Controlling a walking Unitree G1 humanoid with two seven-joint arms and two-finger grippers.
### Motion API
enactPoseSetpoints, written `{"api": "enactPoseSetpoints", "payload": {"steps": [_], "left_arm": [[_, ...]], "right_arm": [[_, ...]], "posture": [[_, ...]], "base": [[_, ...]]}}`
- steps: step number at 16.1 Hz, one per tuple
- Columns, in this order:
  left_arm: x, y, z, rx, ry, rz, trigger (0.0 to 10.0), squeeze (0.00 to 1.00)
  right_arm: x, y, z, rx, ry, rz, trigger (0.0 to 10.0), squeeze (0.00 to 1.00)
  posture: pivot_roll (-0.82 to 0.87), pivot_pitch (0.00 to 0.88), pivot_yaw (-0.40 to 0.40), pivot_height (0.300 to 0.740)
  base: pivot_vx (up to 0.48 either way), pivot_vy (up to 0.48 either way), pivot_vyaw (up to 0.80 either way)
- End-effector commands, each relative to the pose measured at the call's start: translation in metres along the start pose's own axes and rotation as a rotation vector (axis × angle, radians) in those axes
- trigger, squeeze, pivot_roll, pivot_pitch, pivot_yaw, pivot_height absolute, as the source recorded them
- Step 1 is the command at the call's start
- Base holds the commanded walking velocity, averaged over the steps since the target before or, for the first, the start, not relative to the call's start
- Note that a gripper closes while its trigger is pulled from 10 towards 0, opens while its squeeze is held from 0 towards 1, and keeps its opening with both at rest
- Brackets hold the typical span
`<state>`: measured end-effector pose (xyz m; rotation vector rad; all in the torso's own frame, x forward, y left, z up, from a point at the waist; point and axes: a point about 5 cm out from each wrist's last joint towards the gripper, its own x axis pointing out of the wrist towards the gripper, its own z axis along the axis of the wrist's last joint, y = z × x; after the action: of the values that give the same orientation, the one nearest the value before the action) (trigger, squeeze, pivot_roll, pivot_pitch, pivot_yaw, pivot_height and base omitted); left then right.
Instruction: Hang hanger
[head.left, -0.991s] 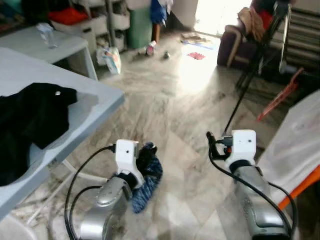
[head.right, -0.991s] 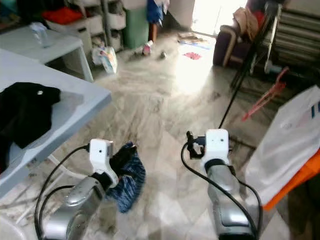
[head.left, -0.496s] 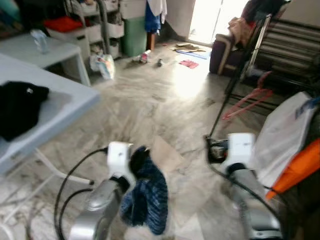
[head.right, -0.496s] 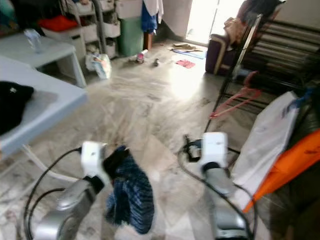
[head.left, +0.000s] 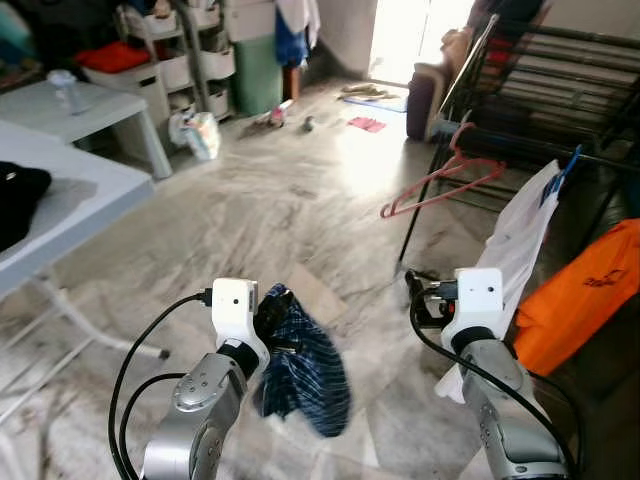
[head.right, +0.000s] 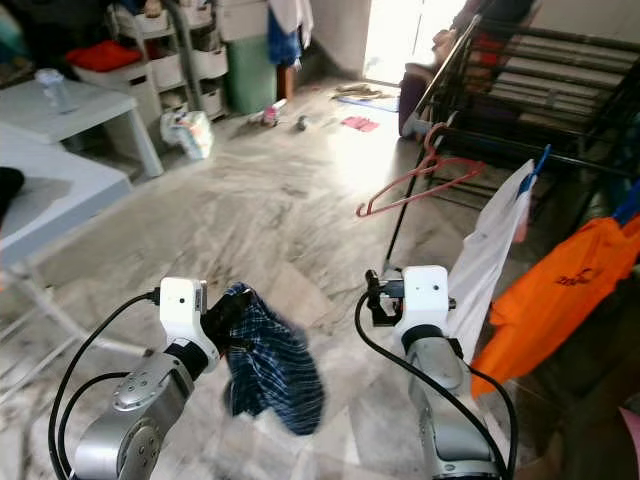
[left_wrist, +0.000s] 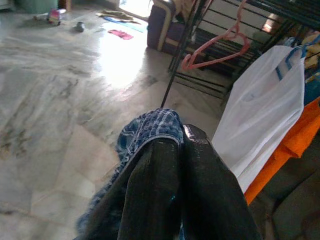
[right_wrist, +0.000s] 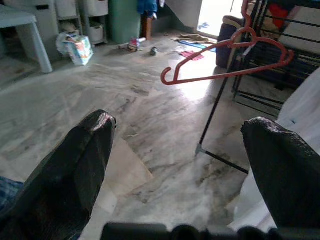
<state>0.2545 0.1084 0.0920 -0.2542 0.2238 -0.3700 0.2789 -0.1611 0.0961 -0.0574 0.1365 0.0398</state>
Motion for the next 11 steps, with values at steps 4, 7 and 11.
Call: {"api": "enactPoseSetpoints", "payload": {"steps": [4,7,11], "left_arm": [[0.0016,0.0058,0.0062,-0.008,-0.006,0.017,10.0,0.0],[0.0018,0.0053,0.0057,-0.016,0.0,0.006,10.0,0.0],[0.0016,0.0037,0.0041,-0.018,0.01,-0.005,10.0,0.0]], "right_arm": [[0.0028,0.0012,0.0105,-0.002,-0.036,-0.007,10.0,0.0],[0.0032,0.0019,0.0115,-0.001,-0.04,-0.005,10.0,0.0],[0.0028,0.0016,0.0094,-0.005,-0.031,-0.003,10.0,0.0]], "posture": [[-0.02,0.0,-0.029,0.74],[-0.02,0.0,-0.029,0.74],[-0.02,0.0,-0.03,0.74]], "base": [[0.0,-0.102,-0.11],[0.0,0.0,-0.8],[0.0,0.48,-0.8]]}}
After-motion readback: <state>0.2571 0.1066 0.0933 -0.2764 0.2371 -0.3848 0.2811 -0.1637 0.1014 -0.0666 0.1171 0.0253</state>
